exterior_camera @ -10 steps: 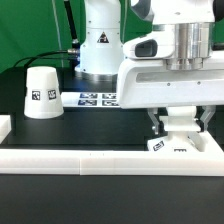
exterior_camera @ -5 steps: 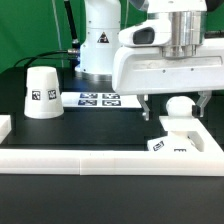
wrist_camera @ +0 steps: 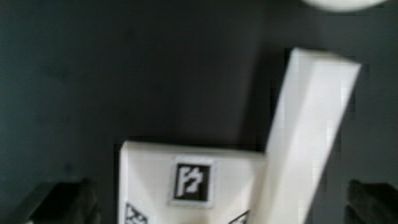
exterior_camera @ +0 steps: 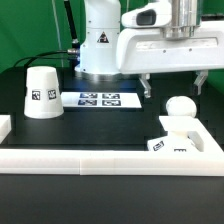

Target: Assemble lamp

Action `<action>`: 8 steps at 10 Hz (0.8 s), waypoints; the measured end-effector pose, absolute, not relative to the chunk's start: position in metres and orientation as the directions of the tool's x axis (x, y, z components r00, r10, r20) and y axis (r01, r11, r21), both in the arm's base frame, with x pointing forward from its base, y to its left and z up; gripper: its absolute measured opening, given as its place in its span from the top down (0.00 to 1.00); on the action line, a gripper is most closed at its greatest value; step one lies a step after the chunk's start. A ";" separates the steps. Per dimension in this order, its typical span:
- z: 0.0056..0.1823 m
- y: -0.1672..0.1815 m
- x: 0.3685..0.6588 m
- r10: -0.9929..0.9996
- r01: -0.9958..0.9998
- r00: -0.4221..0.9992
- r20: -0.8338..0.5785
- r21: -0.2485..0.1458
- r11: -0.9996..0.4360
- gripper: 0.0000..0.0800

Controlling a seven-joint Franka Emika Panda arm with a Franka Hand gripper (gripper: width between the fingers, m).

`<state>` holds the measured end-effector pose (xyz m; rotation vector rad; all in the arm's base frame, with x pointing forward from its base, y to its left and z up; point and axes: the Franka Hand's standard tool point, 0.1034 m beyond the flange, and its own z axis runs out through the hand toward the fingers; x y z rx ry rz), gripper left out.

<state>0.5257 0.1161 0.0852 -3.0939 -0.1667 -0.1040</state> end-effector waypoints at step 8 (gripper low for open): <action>0.075 0.123 0.503 0.083 0.086 0.995 0.062 -0.046 -0.995 0.13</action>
Offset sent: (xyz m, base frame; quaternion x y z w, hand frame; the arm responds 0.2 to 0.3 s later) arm 0.0000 0.0000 0.0000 0.0000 0.0000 0.0000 1.0000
